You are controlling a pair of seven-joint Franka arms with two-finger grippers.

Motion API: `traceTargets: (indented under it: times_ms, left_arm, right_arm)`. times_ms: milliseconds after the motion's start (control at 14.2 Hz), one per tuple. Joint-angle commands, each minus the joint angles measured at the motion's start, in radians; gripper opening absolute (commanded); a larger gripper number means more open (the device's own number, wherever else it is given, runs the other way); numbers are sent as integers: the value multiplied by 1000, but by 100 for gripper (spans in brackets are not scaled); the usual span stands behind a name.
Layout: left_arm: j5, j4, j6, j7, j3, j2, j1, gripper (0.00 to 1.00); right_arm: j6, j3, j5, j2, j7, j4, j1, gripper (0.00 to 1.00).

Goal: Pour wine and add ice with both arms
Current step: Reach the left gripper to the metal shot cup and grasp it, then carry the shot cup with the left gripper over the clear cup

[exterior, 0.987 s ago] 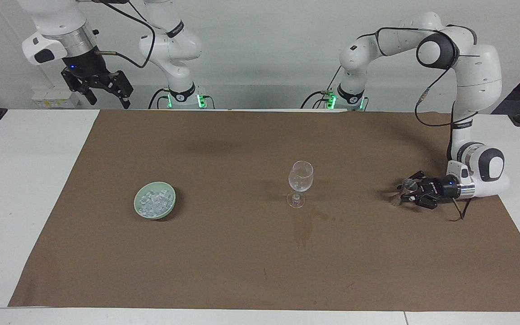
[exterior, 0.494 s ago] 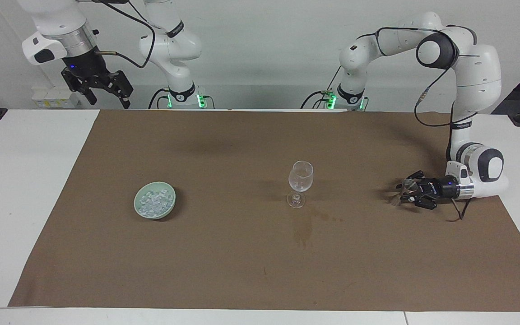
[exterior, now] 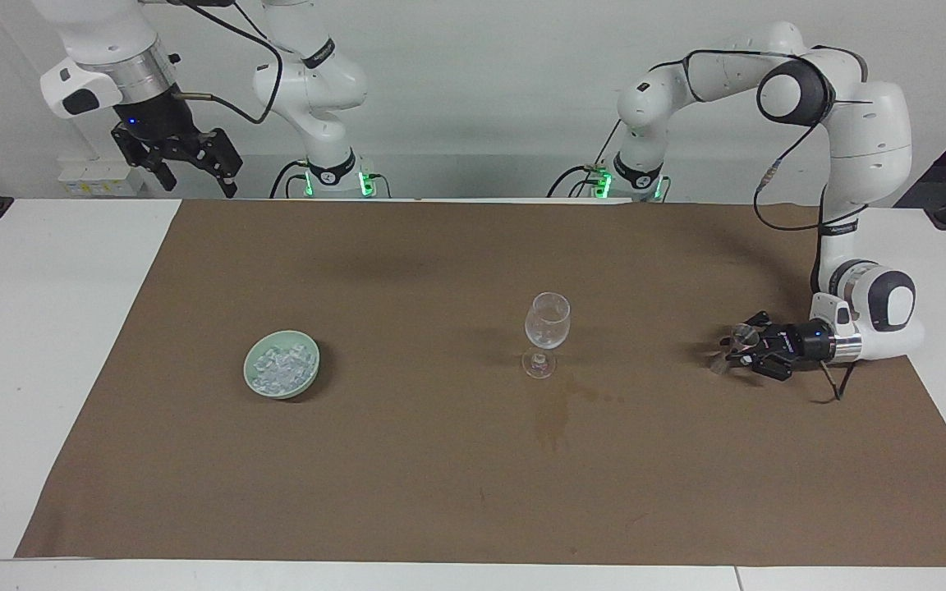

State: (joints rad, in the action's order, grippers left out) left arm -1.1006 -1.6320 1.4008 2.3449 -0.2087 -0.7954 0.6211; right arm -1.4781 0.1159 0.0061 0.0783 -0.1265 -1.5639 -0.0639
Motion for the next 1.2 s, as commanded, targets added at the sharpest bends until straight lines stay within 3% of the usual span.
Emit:
traceTargets:
  times_ms: [0,282,494,917,1128]
  left_arm:
    - [-21,-12,-13,25,-3,-2,8,12]
    - [-21,-3,-19,18,-30,11,11,5]
    - [-22,-6,-37,4,-40,73,0,5]
    - [-24,-3,-36,-47,-51,197,-105,4]
    - [-15,-3,-32,-50,-49,219,-171,0]
  right_arm:
    - [-1,2,22,17,16,-19,3,100]
    - [-1,1,20,17,16,-19,30,100]
    - [-1,7,20,17,16,-19,38,100]
    - [-1,1,21,17,16,-19,36,100]
    - [-1,1,20,17,16,-19,36,100]
